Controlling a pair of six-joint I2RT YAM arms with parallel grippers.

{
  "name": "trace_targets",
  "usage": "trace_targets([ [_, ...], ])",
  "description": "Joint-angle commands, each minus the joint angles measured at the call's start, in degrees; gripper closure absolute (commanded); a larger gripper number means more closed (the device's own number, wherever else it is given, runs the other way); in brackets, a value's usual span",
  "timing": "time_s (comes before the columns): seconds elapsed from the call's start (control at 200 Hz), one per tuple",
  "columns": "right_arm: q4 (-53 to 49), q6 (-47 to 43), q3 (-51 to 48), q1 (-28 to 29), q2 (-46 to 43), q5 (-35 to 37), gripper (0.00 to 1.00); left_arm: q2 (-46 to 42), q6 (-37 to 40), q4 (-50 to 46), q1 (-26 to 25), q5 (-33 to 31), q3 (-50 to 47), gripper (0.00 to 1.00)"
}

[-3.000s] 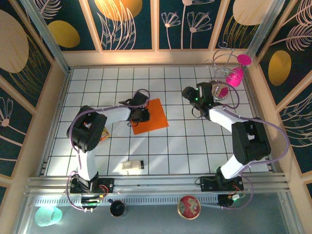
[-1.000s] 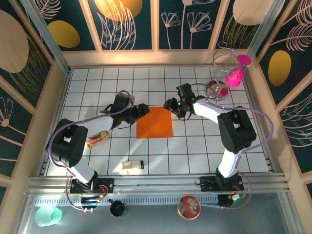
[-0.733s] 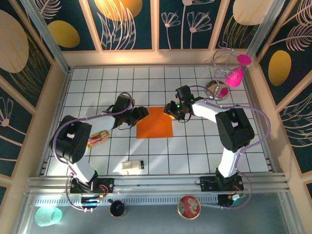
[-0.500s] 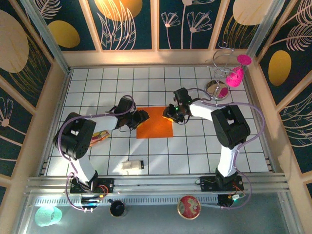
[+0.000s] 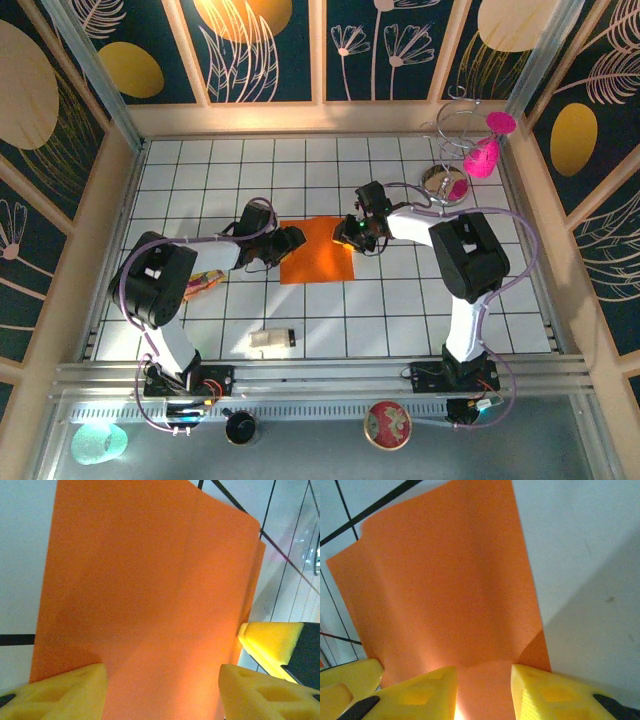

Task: Fold a paper plane with a square sheet of paper (pick it up from the middle)
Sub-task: First fold in half a square sheet of paper at the center of the table.

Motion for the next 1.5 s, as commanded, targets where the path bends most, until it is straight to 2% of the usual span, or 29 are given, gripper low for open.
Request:
trace_targets([
  [0.0,1.84,0.18,0.12,0.78,2.13,-1.44,0.65,0.69,-1.32,0.86,-0.2,0.04,-3.0,0.34],
  [0.155,4.96,1.4,-0.2,0.86,2.44,-2.9,0.65,-1.62,-2.78,4.55,-0.19,0.19,-4.77,0.2],
  [0.275,6.92,2.22,0.3,1.29,3.27,-4.48,0.67,-1.81,-2.92,4.98,-0.2,0.34,-4.9,0.15],
  [0.466,7.71,2.9,2.72,2.62,5.14,-5.66,0.73,-1.43,-2.27,2.8,-0.17,-0.13,-3.93,0.18],
  [0.846,10.71,5.28,4.96,6.74,8.03,-8.02,0.76,-0.31,0.18,-2.48,-0.2,-1.39,-1.73,0.25],
  [1.021,12.71,5.85,4.64,7.02,7.54,-9.56,0.78,0.15,1.37,-4.59,-0.19,-1.96,-0.35,0.33],
  [1.266,15.05,5.21,0.63,4.35,0.36,-6.18,0.77,-1.42,3.81,-5.26,-0.15,-2.97,1.51,0.56],
  [1.362,18.32,4.21,-4.54,3.28,-6.27,-2.49,0.72,-3.61,5.62,-3.81,-0.16,-2.6,2.18,0.65],
  [1.497,23.51,3.58,-11.68,-3.0,-15.48,-0.26,0.61,-7.29,7.45,0.68,-0.2,0.49,2.61,0.69],
])
